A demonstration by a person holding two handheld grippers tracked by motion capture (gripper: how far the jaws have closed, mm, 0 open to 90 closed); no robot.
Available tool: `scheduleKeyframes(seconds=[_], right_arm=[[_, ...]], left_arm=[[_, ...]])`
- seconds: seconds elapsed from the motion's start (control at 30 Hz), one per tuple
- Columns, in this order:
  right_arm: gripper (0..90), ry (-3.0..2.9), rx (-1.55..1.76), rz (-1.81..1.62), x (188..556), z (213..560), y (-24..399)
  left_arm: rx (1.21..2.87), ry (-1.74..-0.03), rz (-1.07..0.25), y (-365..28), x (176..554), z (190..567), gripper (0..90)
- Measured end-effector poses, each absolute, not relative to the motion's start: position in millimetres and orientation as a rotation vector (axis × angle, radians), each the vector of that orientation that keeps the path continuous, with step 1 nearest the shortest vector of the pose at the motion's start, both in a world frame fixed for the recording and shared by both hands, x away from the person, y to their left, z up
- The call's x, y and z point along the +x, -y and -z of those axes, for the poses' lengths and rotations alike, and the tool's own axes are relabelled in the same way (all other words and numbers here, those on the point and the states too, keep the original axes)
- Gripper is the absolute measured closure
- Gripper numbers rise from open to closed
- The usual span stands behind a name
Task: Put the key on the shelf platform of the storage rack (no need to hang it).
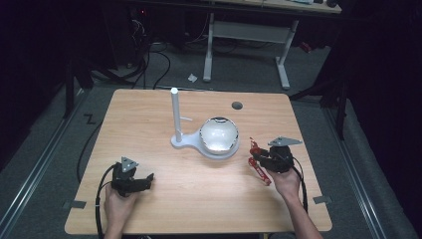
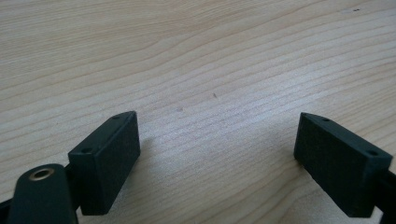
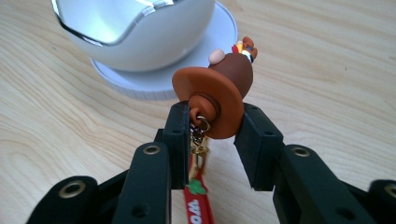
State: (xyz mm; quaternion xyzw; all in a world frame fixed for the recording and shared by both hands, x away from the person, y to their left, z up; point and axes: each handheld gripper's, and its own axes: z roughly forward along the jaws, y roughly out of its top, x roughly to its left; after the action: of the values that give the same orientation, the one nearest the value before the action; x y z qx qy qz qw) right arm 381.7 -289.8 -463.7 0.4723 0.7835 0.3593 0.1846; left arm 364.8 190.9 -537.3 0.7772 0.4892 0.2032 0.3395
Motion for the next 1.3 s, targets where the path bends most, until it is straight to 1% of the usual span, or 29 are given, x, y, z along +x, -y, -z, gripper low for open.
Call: scheduleKeyframes(seconds=[0.17, 0.77, 1.07, 1.3], right_arm=[[66.8, -2.208, 1.309, -1.039, 381, 453, 290], [66.8, -2.227, 1.168, -1.171, 380, 392, 278], [66.8, -2.259, 1.121, -1.216, 386, 376, 266], [66.8, -2.28, 1.061, -1.249, 397, 361, 247]], left_arm=[[2.024, -1.274, -0.529, -191, 365, 537, 14.7], [2.023, -1.274, -0.528, -191, 365, 537, 14.8], [2.023, -1.274, -0.529, -191, 365, 537, 14.8], [2.023, -1.275, -0.529, -191, 365, 537, 14.8]])
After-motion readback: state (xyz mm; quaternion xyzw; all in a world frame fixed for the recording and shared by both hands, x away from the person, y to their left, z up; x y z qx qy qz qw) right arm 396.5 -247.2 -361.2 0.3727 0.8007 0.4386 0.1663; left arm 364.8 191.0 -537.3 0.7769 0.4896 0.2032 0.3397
